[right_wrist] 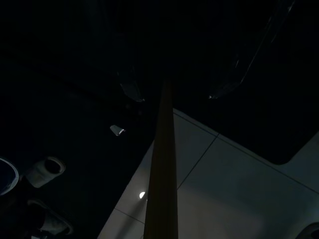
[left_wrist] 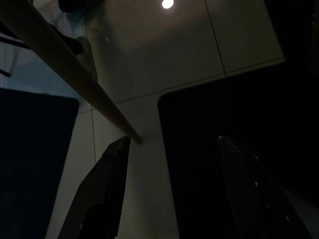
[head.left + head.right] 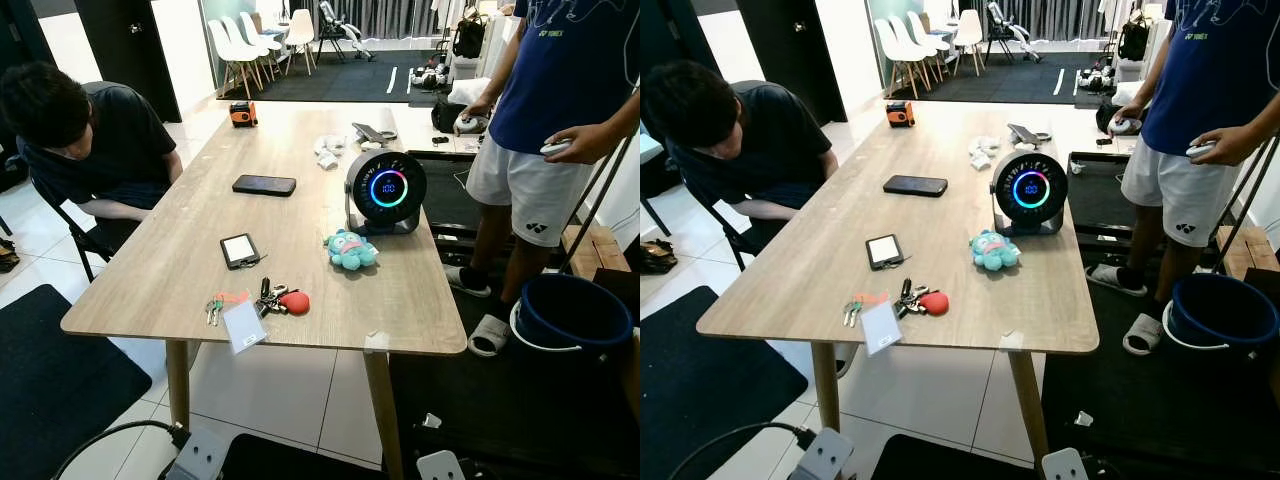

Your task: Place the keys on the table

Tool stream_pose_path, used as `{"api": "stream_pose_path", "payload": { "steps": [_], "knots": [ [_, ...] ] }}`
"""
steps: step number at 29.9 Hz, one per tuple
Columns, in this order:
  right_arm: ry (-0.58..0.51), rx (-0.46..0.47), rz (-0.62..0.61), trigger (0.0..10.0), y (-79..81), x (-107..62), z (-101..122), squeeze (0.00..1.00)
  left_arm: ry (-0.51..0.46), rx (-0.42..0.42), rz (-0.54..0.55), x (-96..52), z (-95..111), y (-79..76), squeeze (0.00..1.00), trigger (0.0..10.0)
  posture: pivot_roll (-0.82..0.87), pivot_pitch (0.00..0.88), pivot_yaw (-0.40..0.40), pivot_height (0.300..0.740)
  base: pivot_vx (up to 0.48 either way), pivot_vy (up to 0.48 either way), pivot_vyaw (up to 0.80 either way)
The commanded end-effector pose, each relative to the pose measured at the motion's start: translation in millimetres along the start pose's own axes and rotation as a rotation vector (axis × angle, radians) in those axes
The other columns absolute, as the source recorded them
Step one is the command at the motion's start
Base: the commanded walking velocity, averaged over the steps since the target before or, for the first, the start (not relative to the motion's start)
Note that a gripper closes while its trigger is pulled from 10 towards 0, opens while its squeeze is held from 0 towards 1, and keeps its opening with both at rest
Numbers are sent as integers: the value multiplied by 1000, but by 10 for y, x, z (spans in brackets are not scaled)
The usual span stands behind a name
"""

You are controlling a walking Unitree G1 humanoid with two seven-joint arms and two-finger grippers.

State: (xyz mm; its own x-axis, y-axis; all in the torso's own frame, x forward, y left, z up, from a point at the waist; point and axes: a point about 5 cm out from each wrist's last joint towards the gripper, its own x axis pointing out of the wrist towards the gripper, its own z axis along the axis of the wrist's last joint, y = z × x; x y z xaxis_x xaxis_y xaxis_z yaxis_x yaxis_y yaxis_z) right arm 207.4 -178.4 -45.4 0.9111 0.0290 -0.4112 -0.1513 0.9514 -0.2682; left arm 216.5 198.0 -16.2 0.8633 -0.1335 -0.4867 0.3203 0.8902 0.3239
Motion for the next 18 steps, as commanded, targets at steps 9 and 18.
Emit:
{"api": "stream_pose_path", "payload": {
  "steps": [9, 18],
  "knots": [
    [30, -3, -4, 10000, 27, -54, -83, 0, 29, 30, -21, -22, -71, 10, 0, 10000, 93, 120, 87, 740, 0, 0, 0],
    [32, -18, 4, 10000, 34, -49, -80, 0, 24, 34, -19, -28, -70, 4, 0, 10000, 101, 122, 81, 740, 0, 0, 0]
  ]
}}
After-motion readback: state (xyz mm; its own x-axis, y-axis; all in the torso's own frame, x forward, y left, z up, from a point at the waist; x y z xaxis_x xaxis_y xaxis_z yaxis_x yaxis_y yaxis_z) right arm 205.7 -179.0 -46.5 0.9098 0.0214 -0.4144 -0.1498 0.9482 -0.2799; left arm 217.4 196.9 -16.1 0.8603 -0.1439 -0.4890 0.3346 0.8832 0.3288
